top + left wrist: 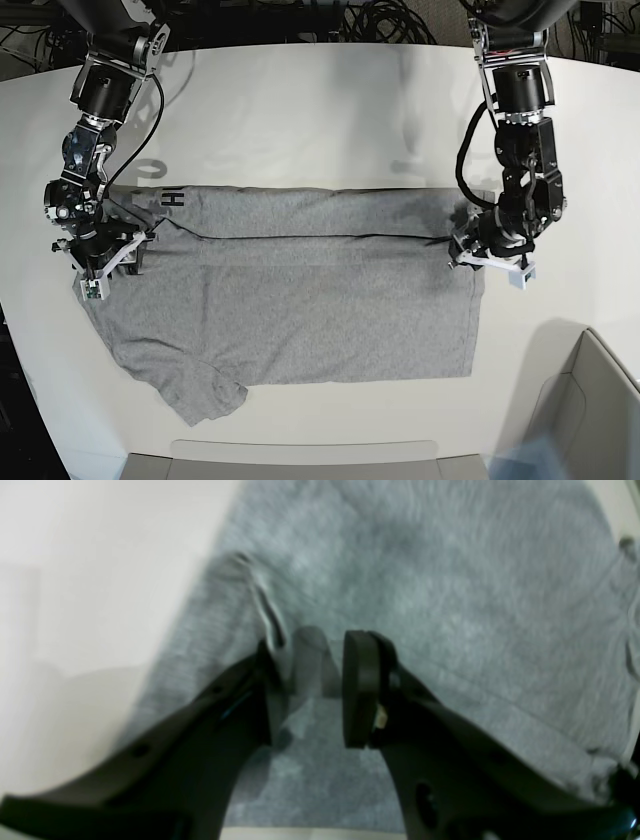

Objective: Fold the T-shirt properly
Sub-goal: 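Lower the folded edge and open both grippers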

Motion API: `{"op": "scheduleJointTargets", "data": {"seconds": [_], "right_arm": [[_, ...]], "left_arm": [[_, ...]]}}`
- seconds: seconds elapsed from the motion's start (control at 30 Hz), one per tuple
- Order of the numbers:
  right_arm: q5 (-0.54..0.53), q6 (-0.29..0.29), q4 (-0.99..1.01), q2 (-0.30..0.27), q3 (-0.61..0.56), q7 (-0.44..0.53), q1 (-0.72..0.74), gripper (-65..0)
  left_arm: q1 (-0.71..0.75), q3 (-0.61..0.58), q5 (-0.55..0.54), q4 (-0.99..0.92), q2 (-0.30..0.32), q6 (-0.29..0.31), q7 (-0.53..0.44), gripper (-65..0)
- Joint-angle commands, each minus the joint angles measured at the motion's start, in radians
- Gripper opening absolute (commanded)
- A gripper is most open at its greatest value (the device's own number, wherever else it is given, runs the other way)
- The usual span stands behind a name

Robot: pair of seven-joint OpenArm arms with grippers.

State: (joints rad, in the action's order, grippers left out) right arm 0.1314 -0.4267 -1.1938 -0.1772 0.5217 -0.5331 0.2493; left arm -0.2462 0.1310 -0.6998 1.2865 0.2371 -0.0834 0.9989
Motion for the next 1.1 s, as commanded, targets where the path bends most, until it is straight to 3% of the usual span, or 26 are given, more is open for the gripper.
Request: {"op": "scheduleJointTargets", "data": {"seconds": [0.0, 0.3, 0.4, 0.5, 0.57, 0.7, 0.73, 0.9, 1.07], "right_arm": [[-0.014, 0.009, -0.039, -0.017, 0.002, 0.026, 0.031, -35.2], [-0.014, 0.009, -0.168, -0.017, 0.013, 0.015, 0.066, -35.2], [-0.014, 0.007, -0.223, -0.011, 0.09, 0.012, 0.026, -35.2], [-0.014, -0.002, -0.278, 0.003, 0.168, -0.066, -0.015, -35.2], [-0.016, -0.051, -0.314, 0.003, 0.231, -0.137, -0.048, -35.2], [-0.016, -0.251, -0.341, 0.008, 0.417, -0.243, -0.078, -35.2], [-0.014, -0.271, -0.334, 0.008, 0.456, -0.259, -0.078, -35.2], [-0.009, -0.271, -0.266, 0.002, 0.613, -0.302, -0.078, -35.2], [-0.016, -0.271, -0.111, -0.035, 0.63, -0.295, -0.071, -35.2]], "left_arm": [[-0.026, -0.003, -0.008, 0.034, 0.009, 0.003, -0.005, -45.0], [0.041, 0.002, -0.008, 0.249, 0.009, 0.001, -0.004, -45.3], [0.1, 0.002, -0.008, 0.345, 0.009, 0.001, -0.004, -45.3], [0.161, 0.002, -0.008, 0.424, 0.009, 0.001, -0.002, -45.3], [0.199, 0.002, -0.008, 0.453, 0.009, 0.001, -0.002, -45.3], [0.244, 0.002, -0.008, 0.462, 0.009, 0.001, -0.002, -45.3], [0.25, 0.002, -0.008, 0.462, 0.009, 0.001, -0.002, -45.3], [0.264, 0.002, -0.008, 0.462, 0.009, 0.001, -0.002, -45.3], [0.281, 0.002, -0.01, 0.463, 0.005, 0.001, -0.002, -45.3]]}}
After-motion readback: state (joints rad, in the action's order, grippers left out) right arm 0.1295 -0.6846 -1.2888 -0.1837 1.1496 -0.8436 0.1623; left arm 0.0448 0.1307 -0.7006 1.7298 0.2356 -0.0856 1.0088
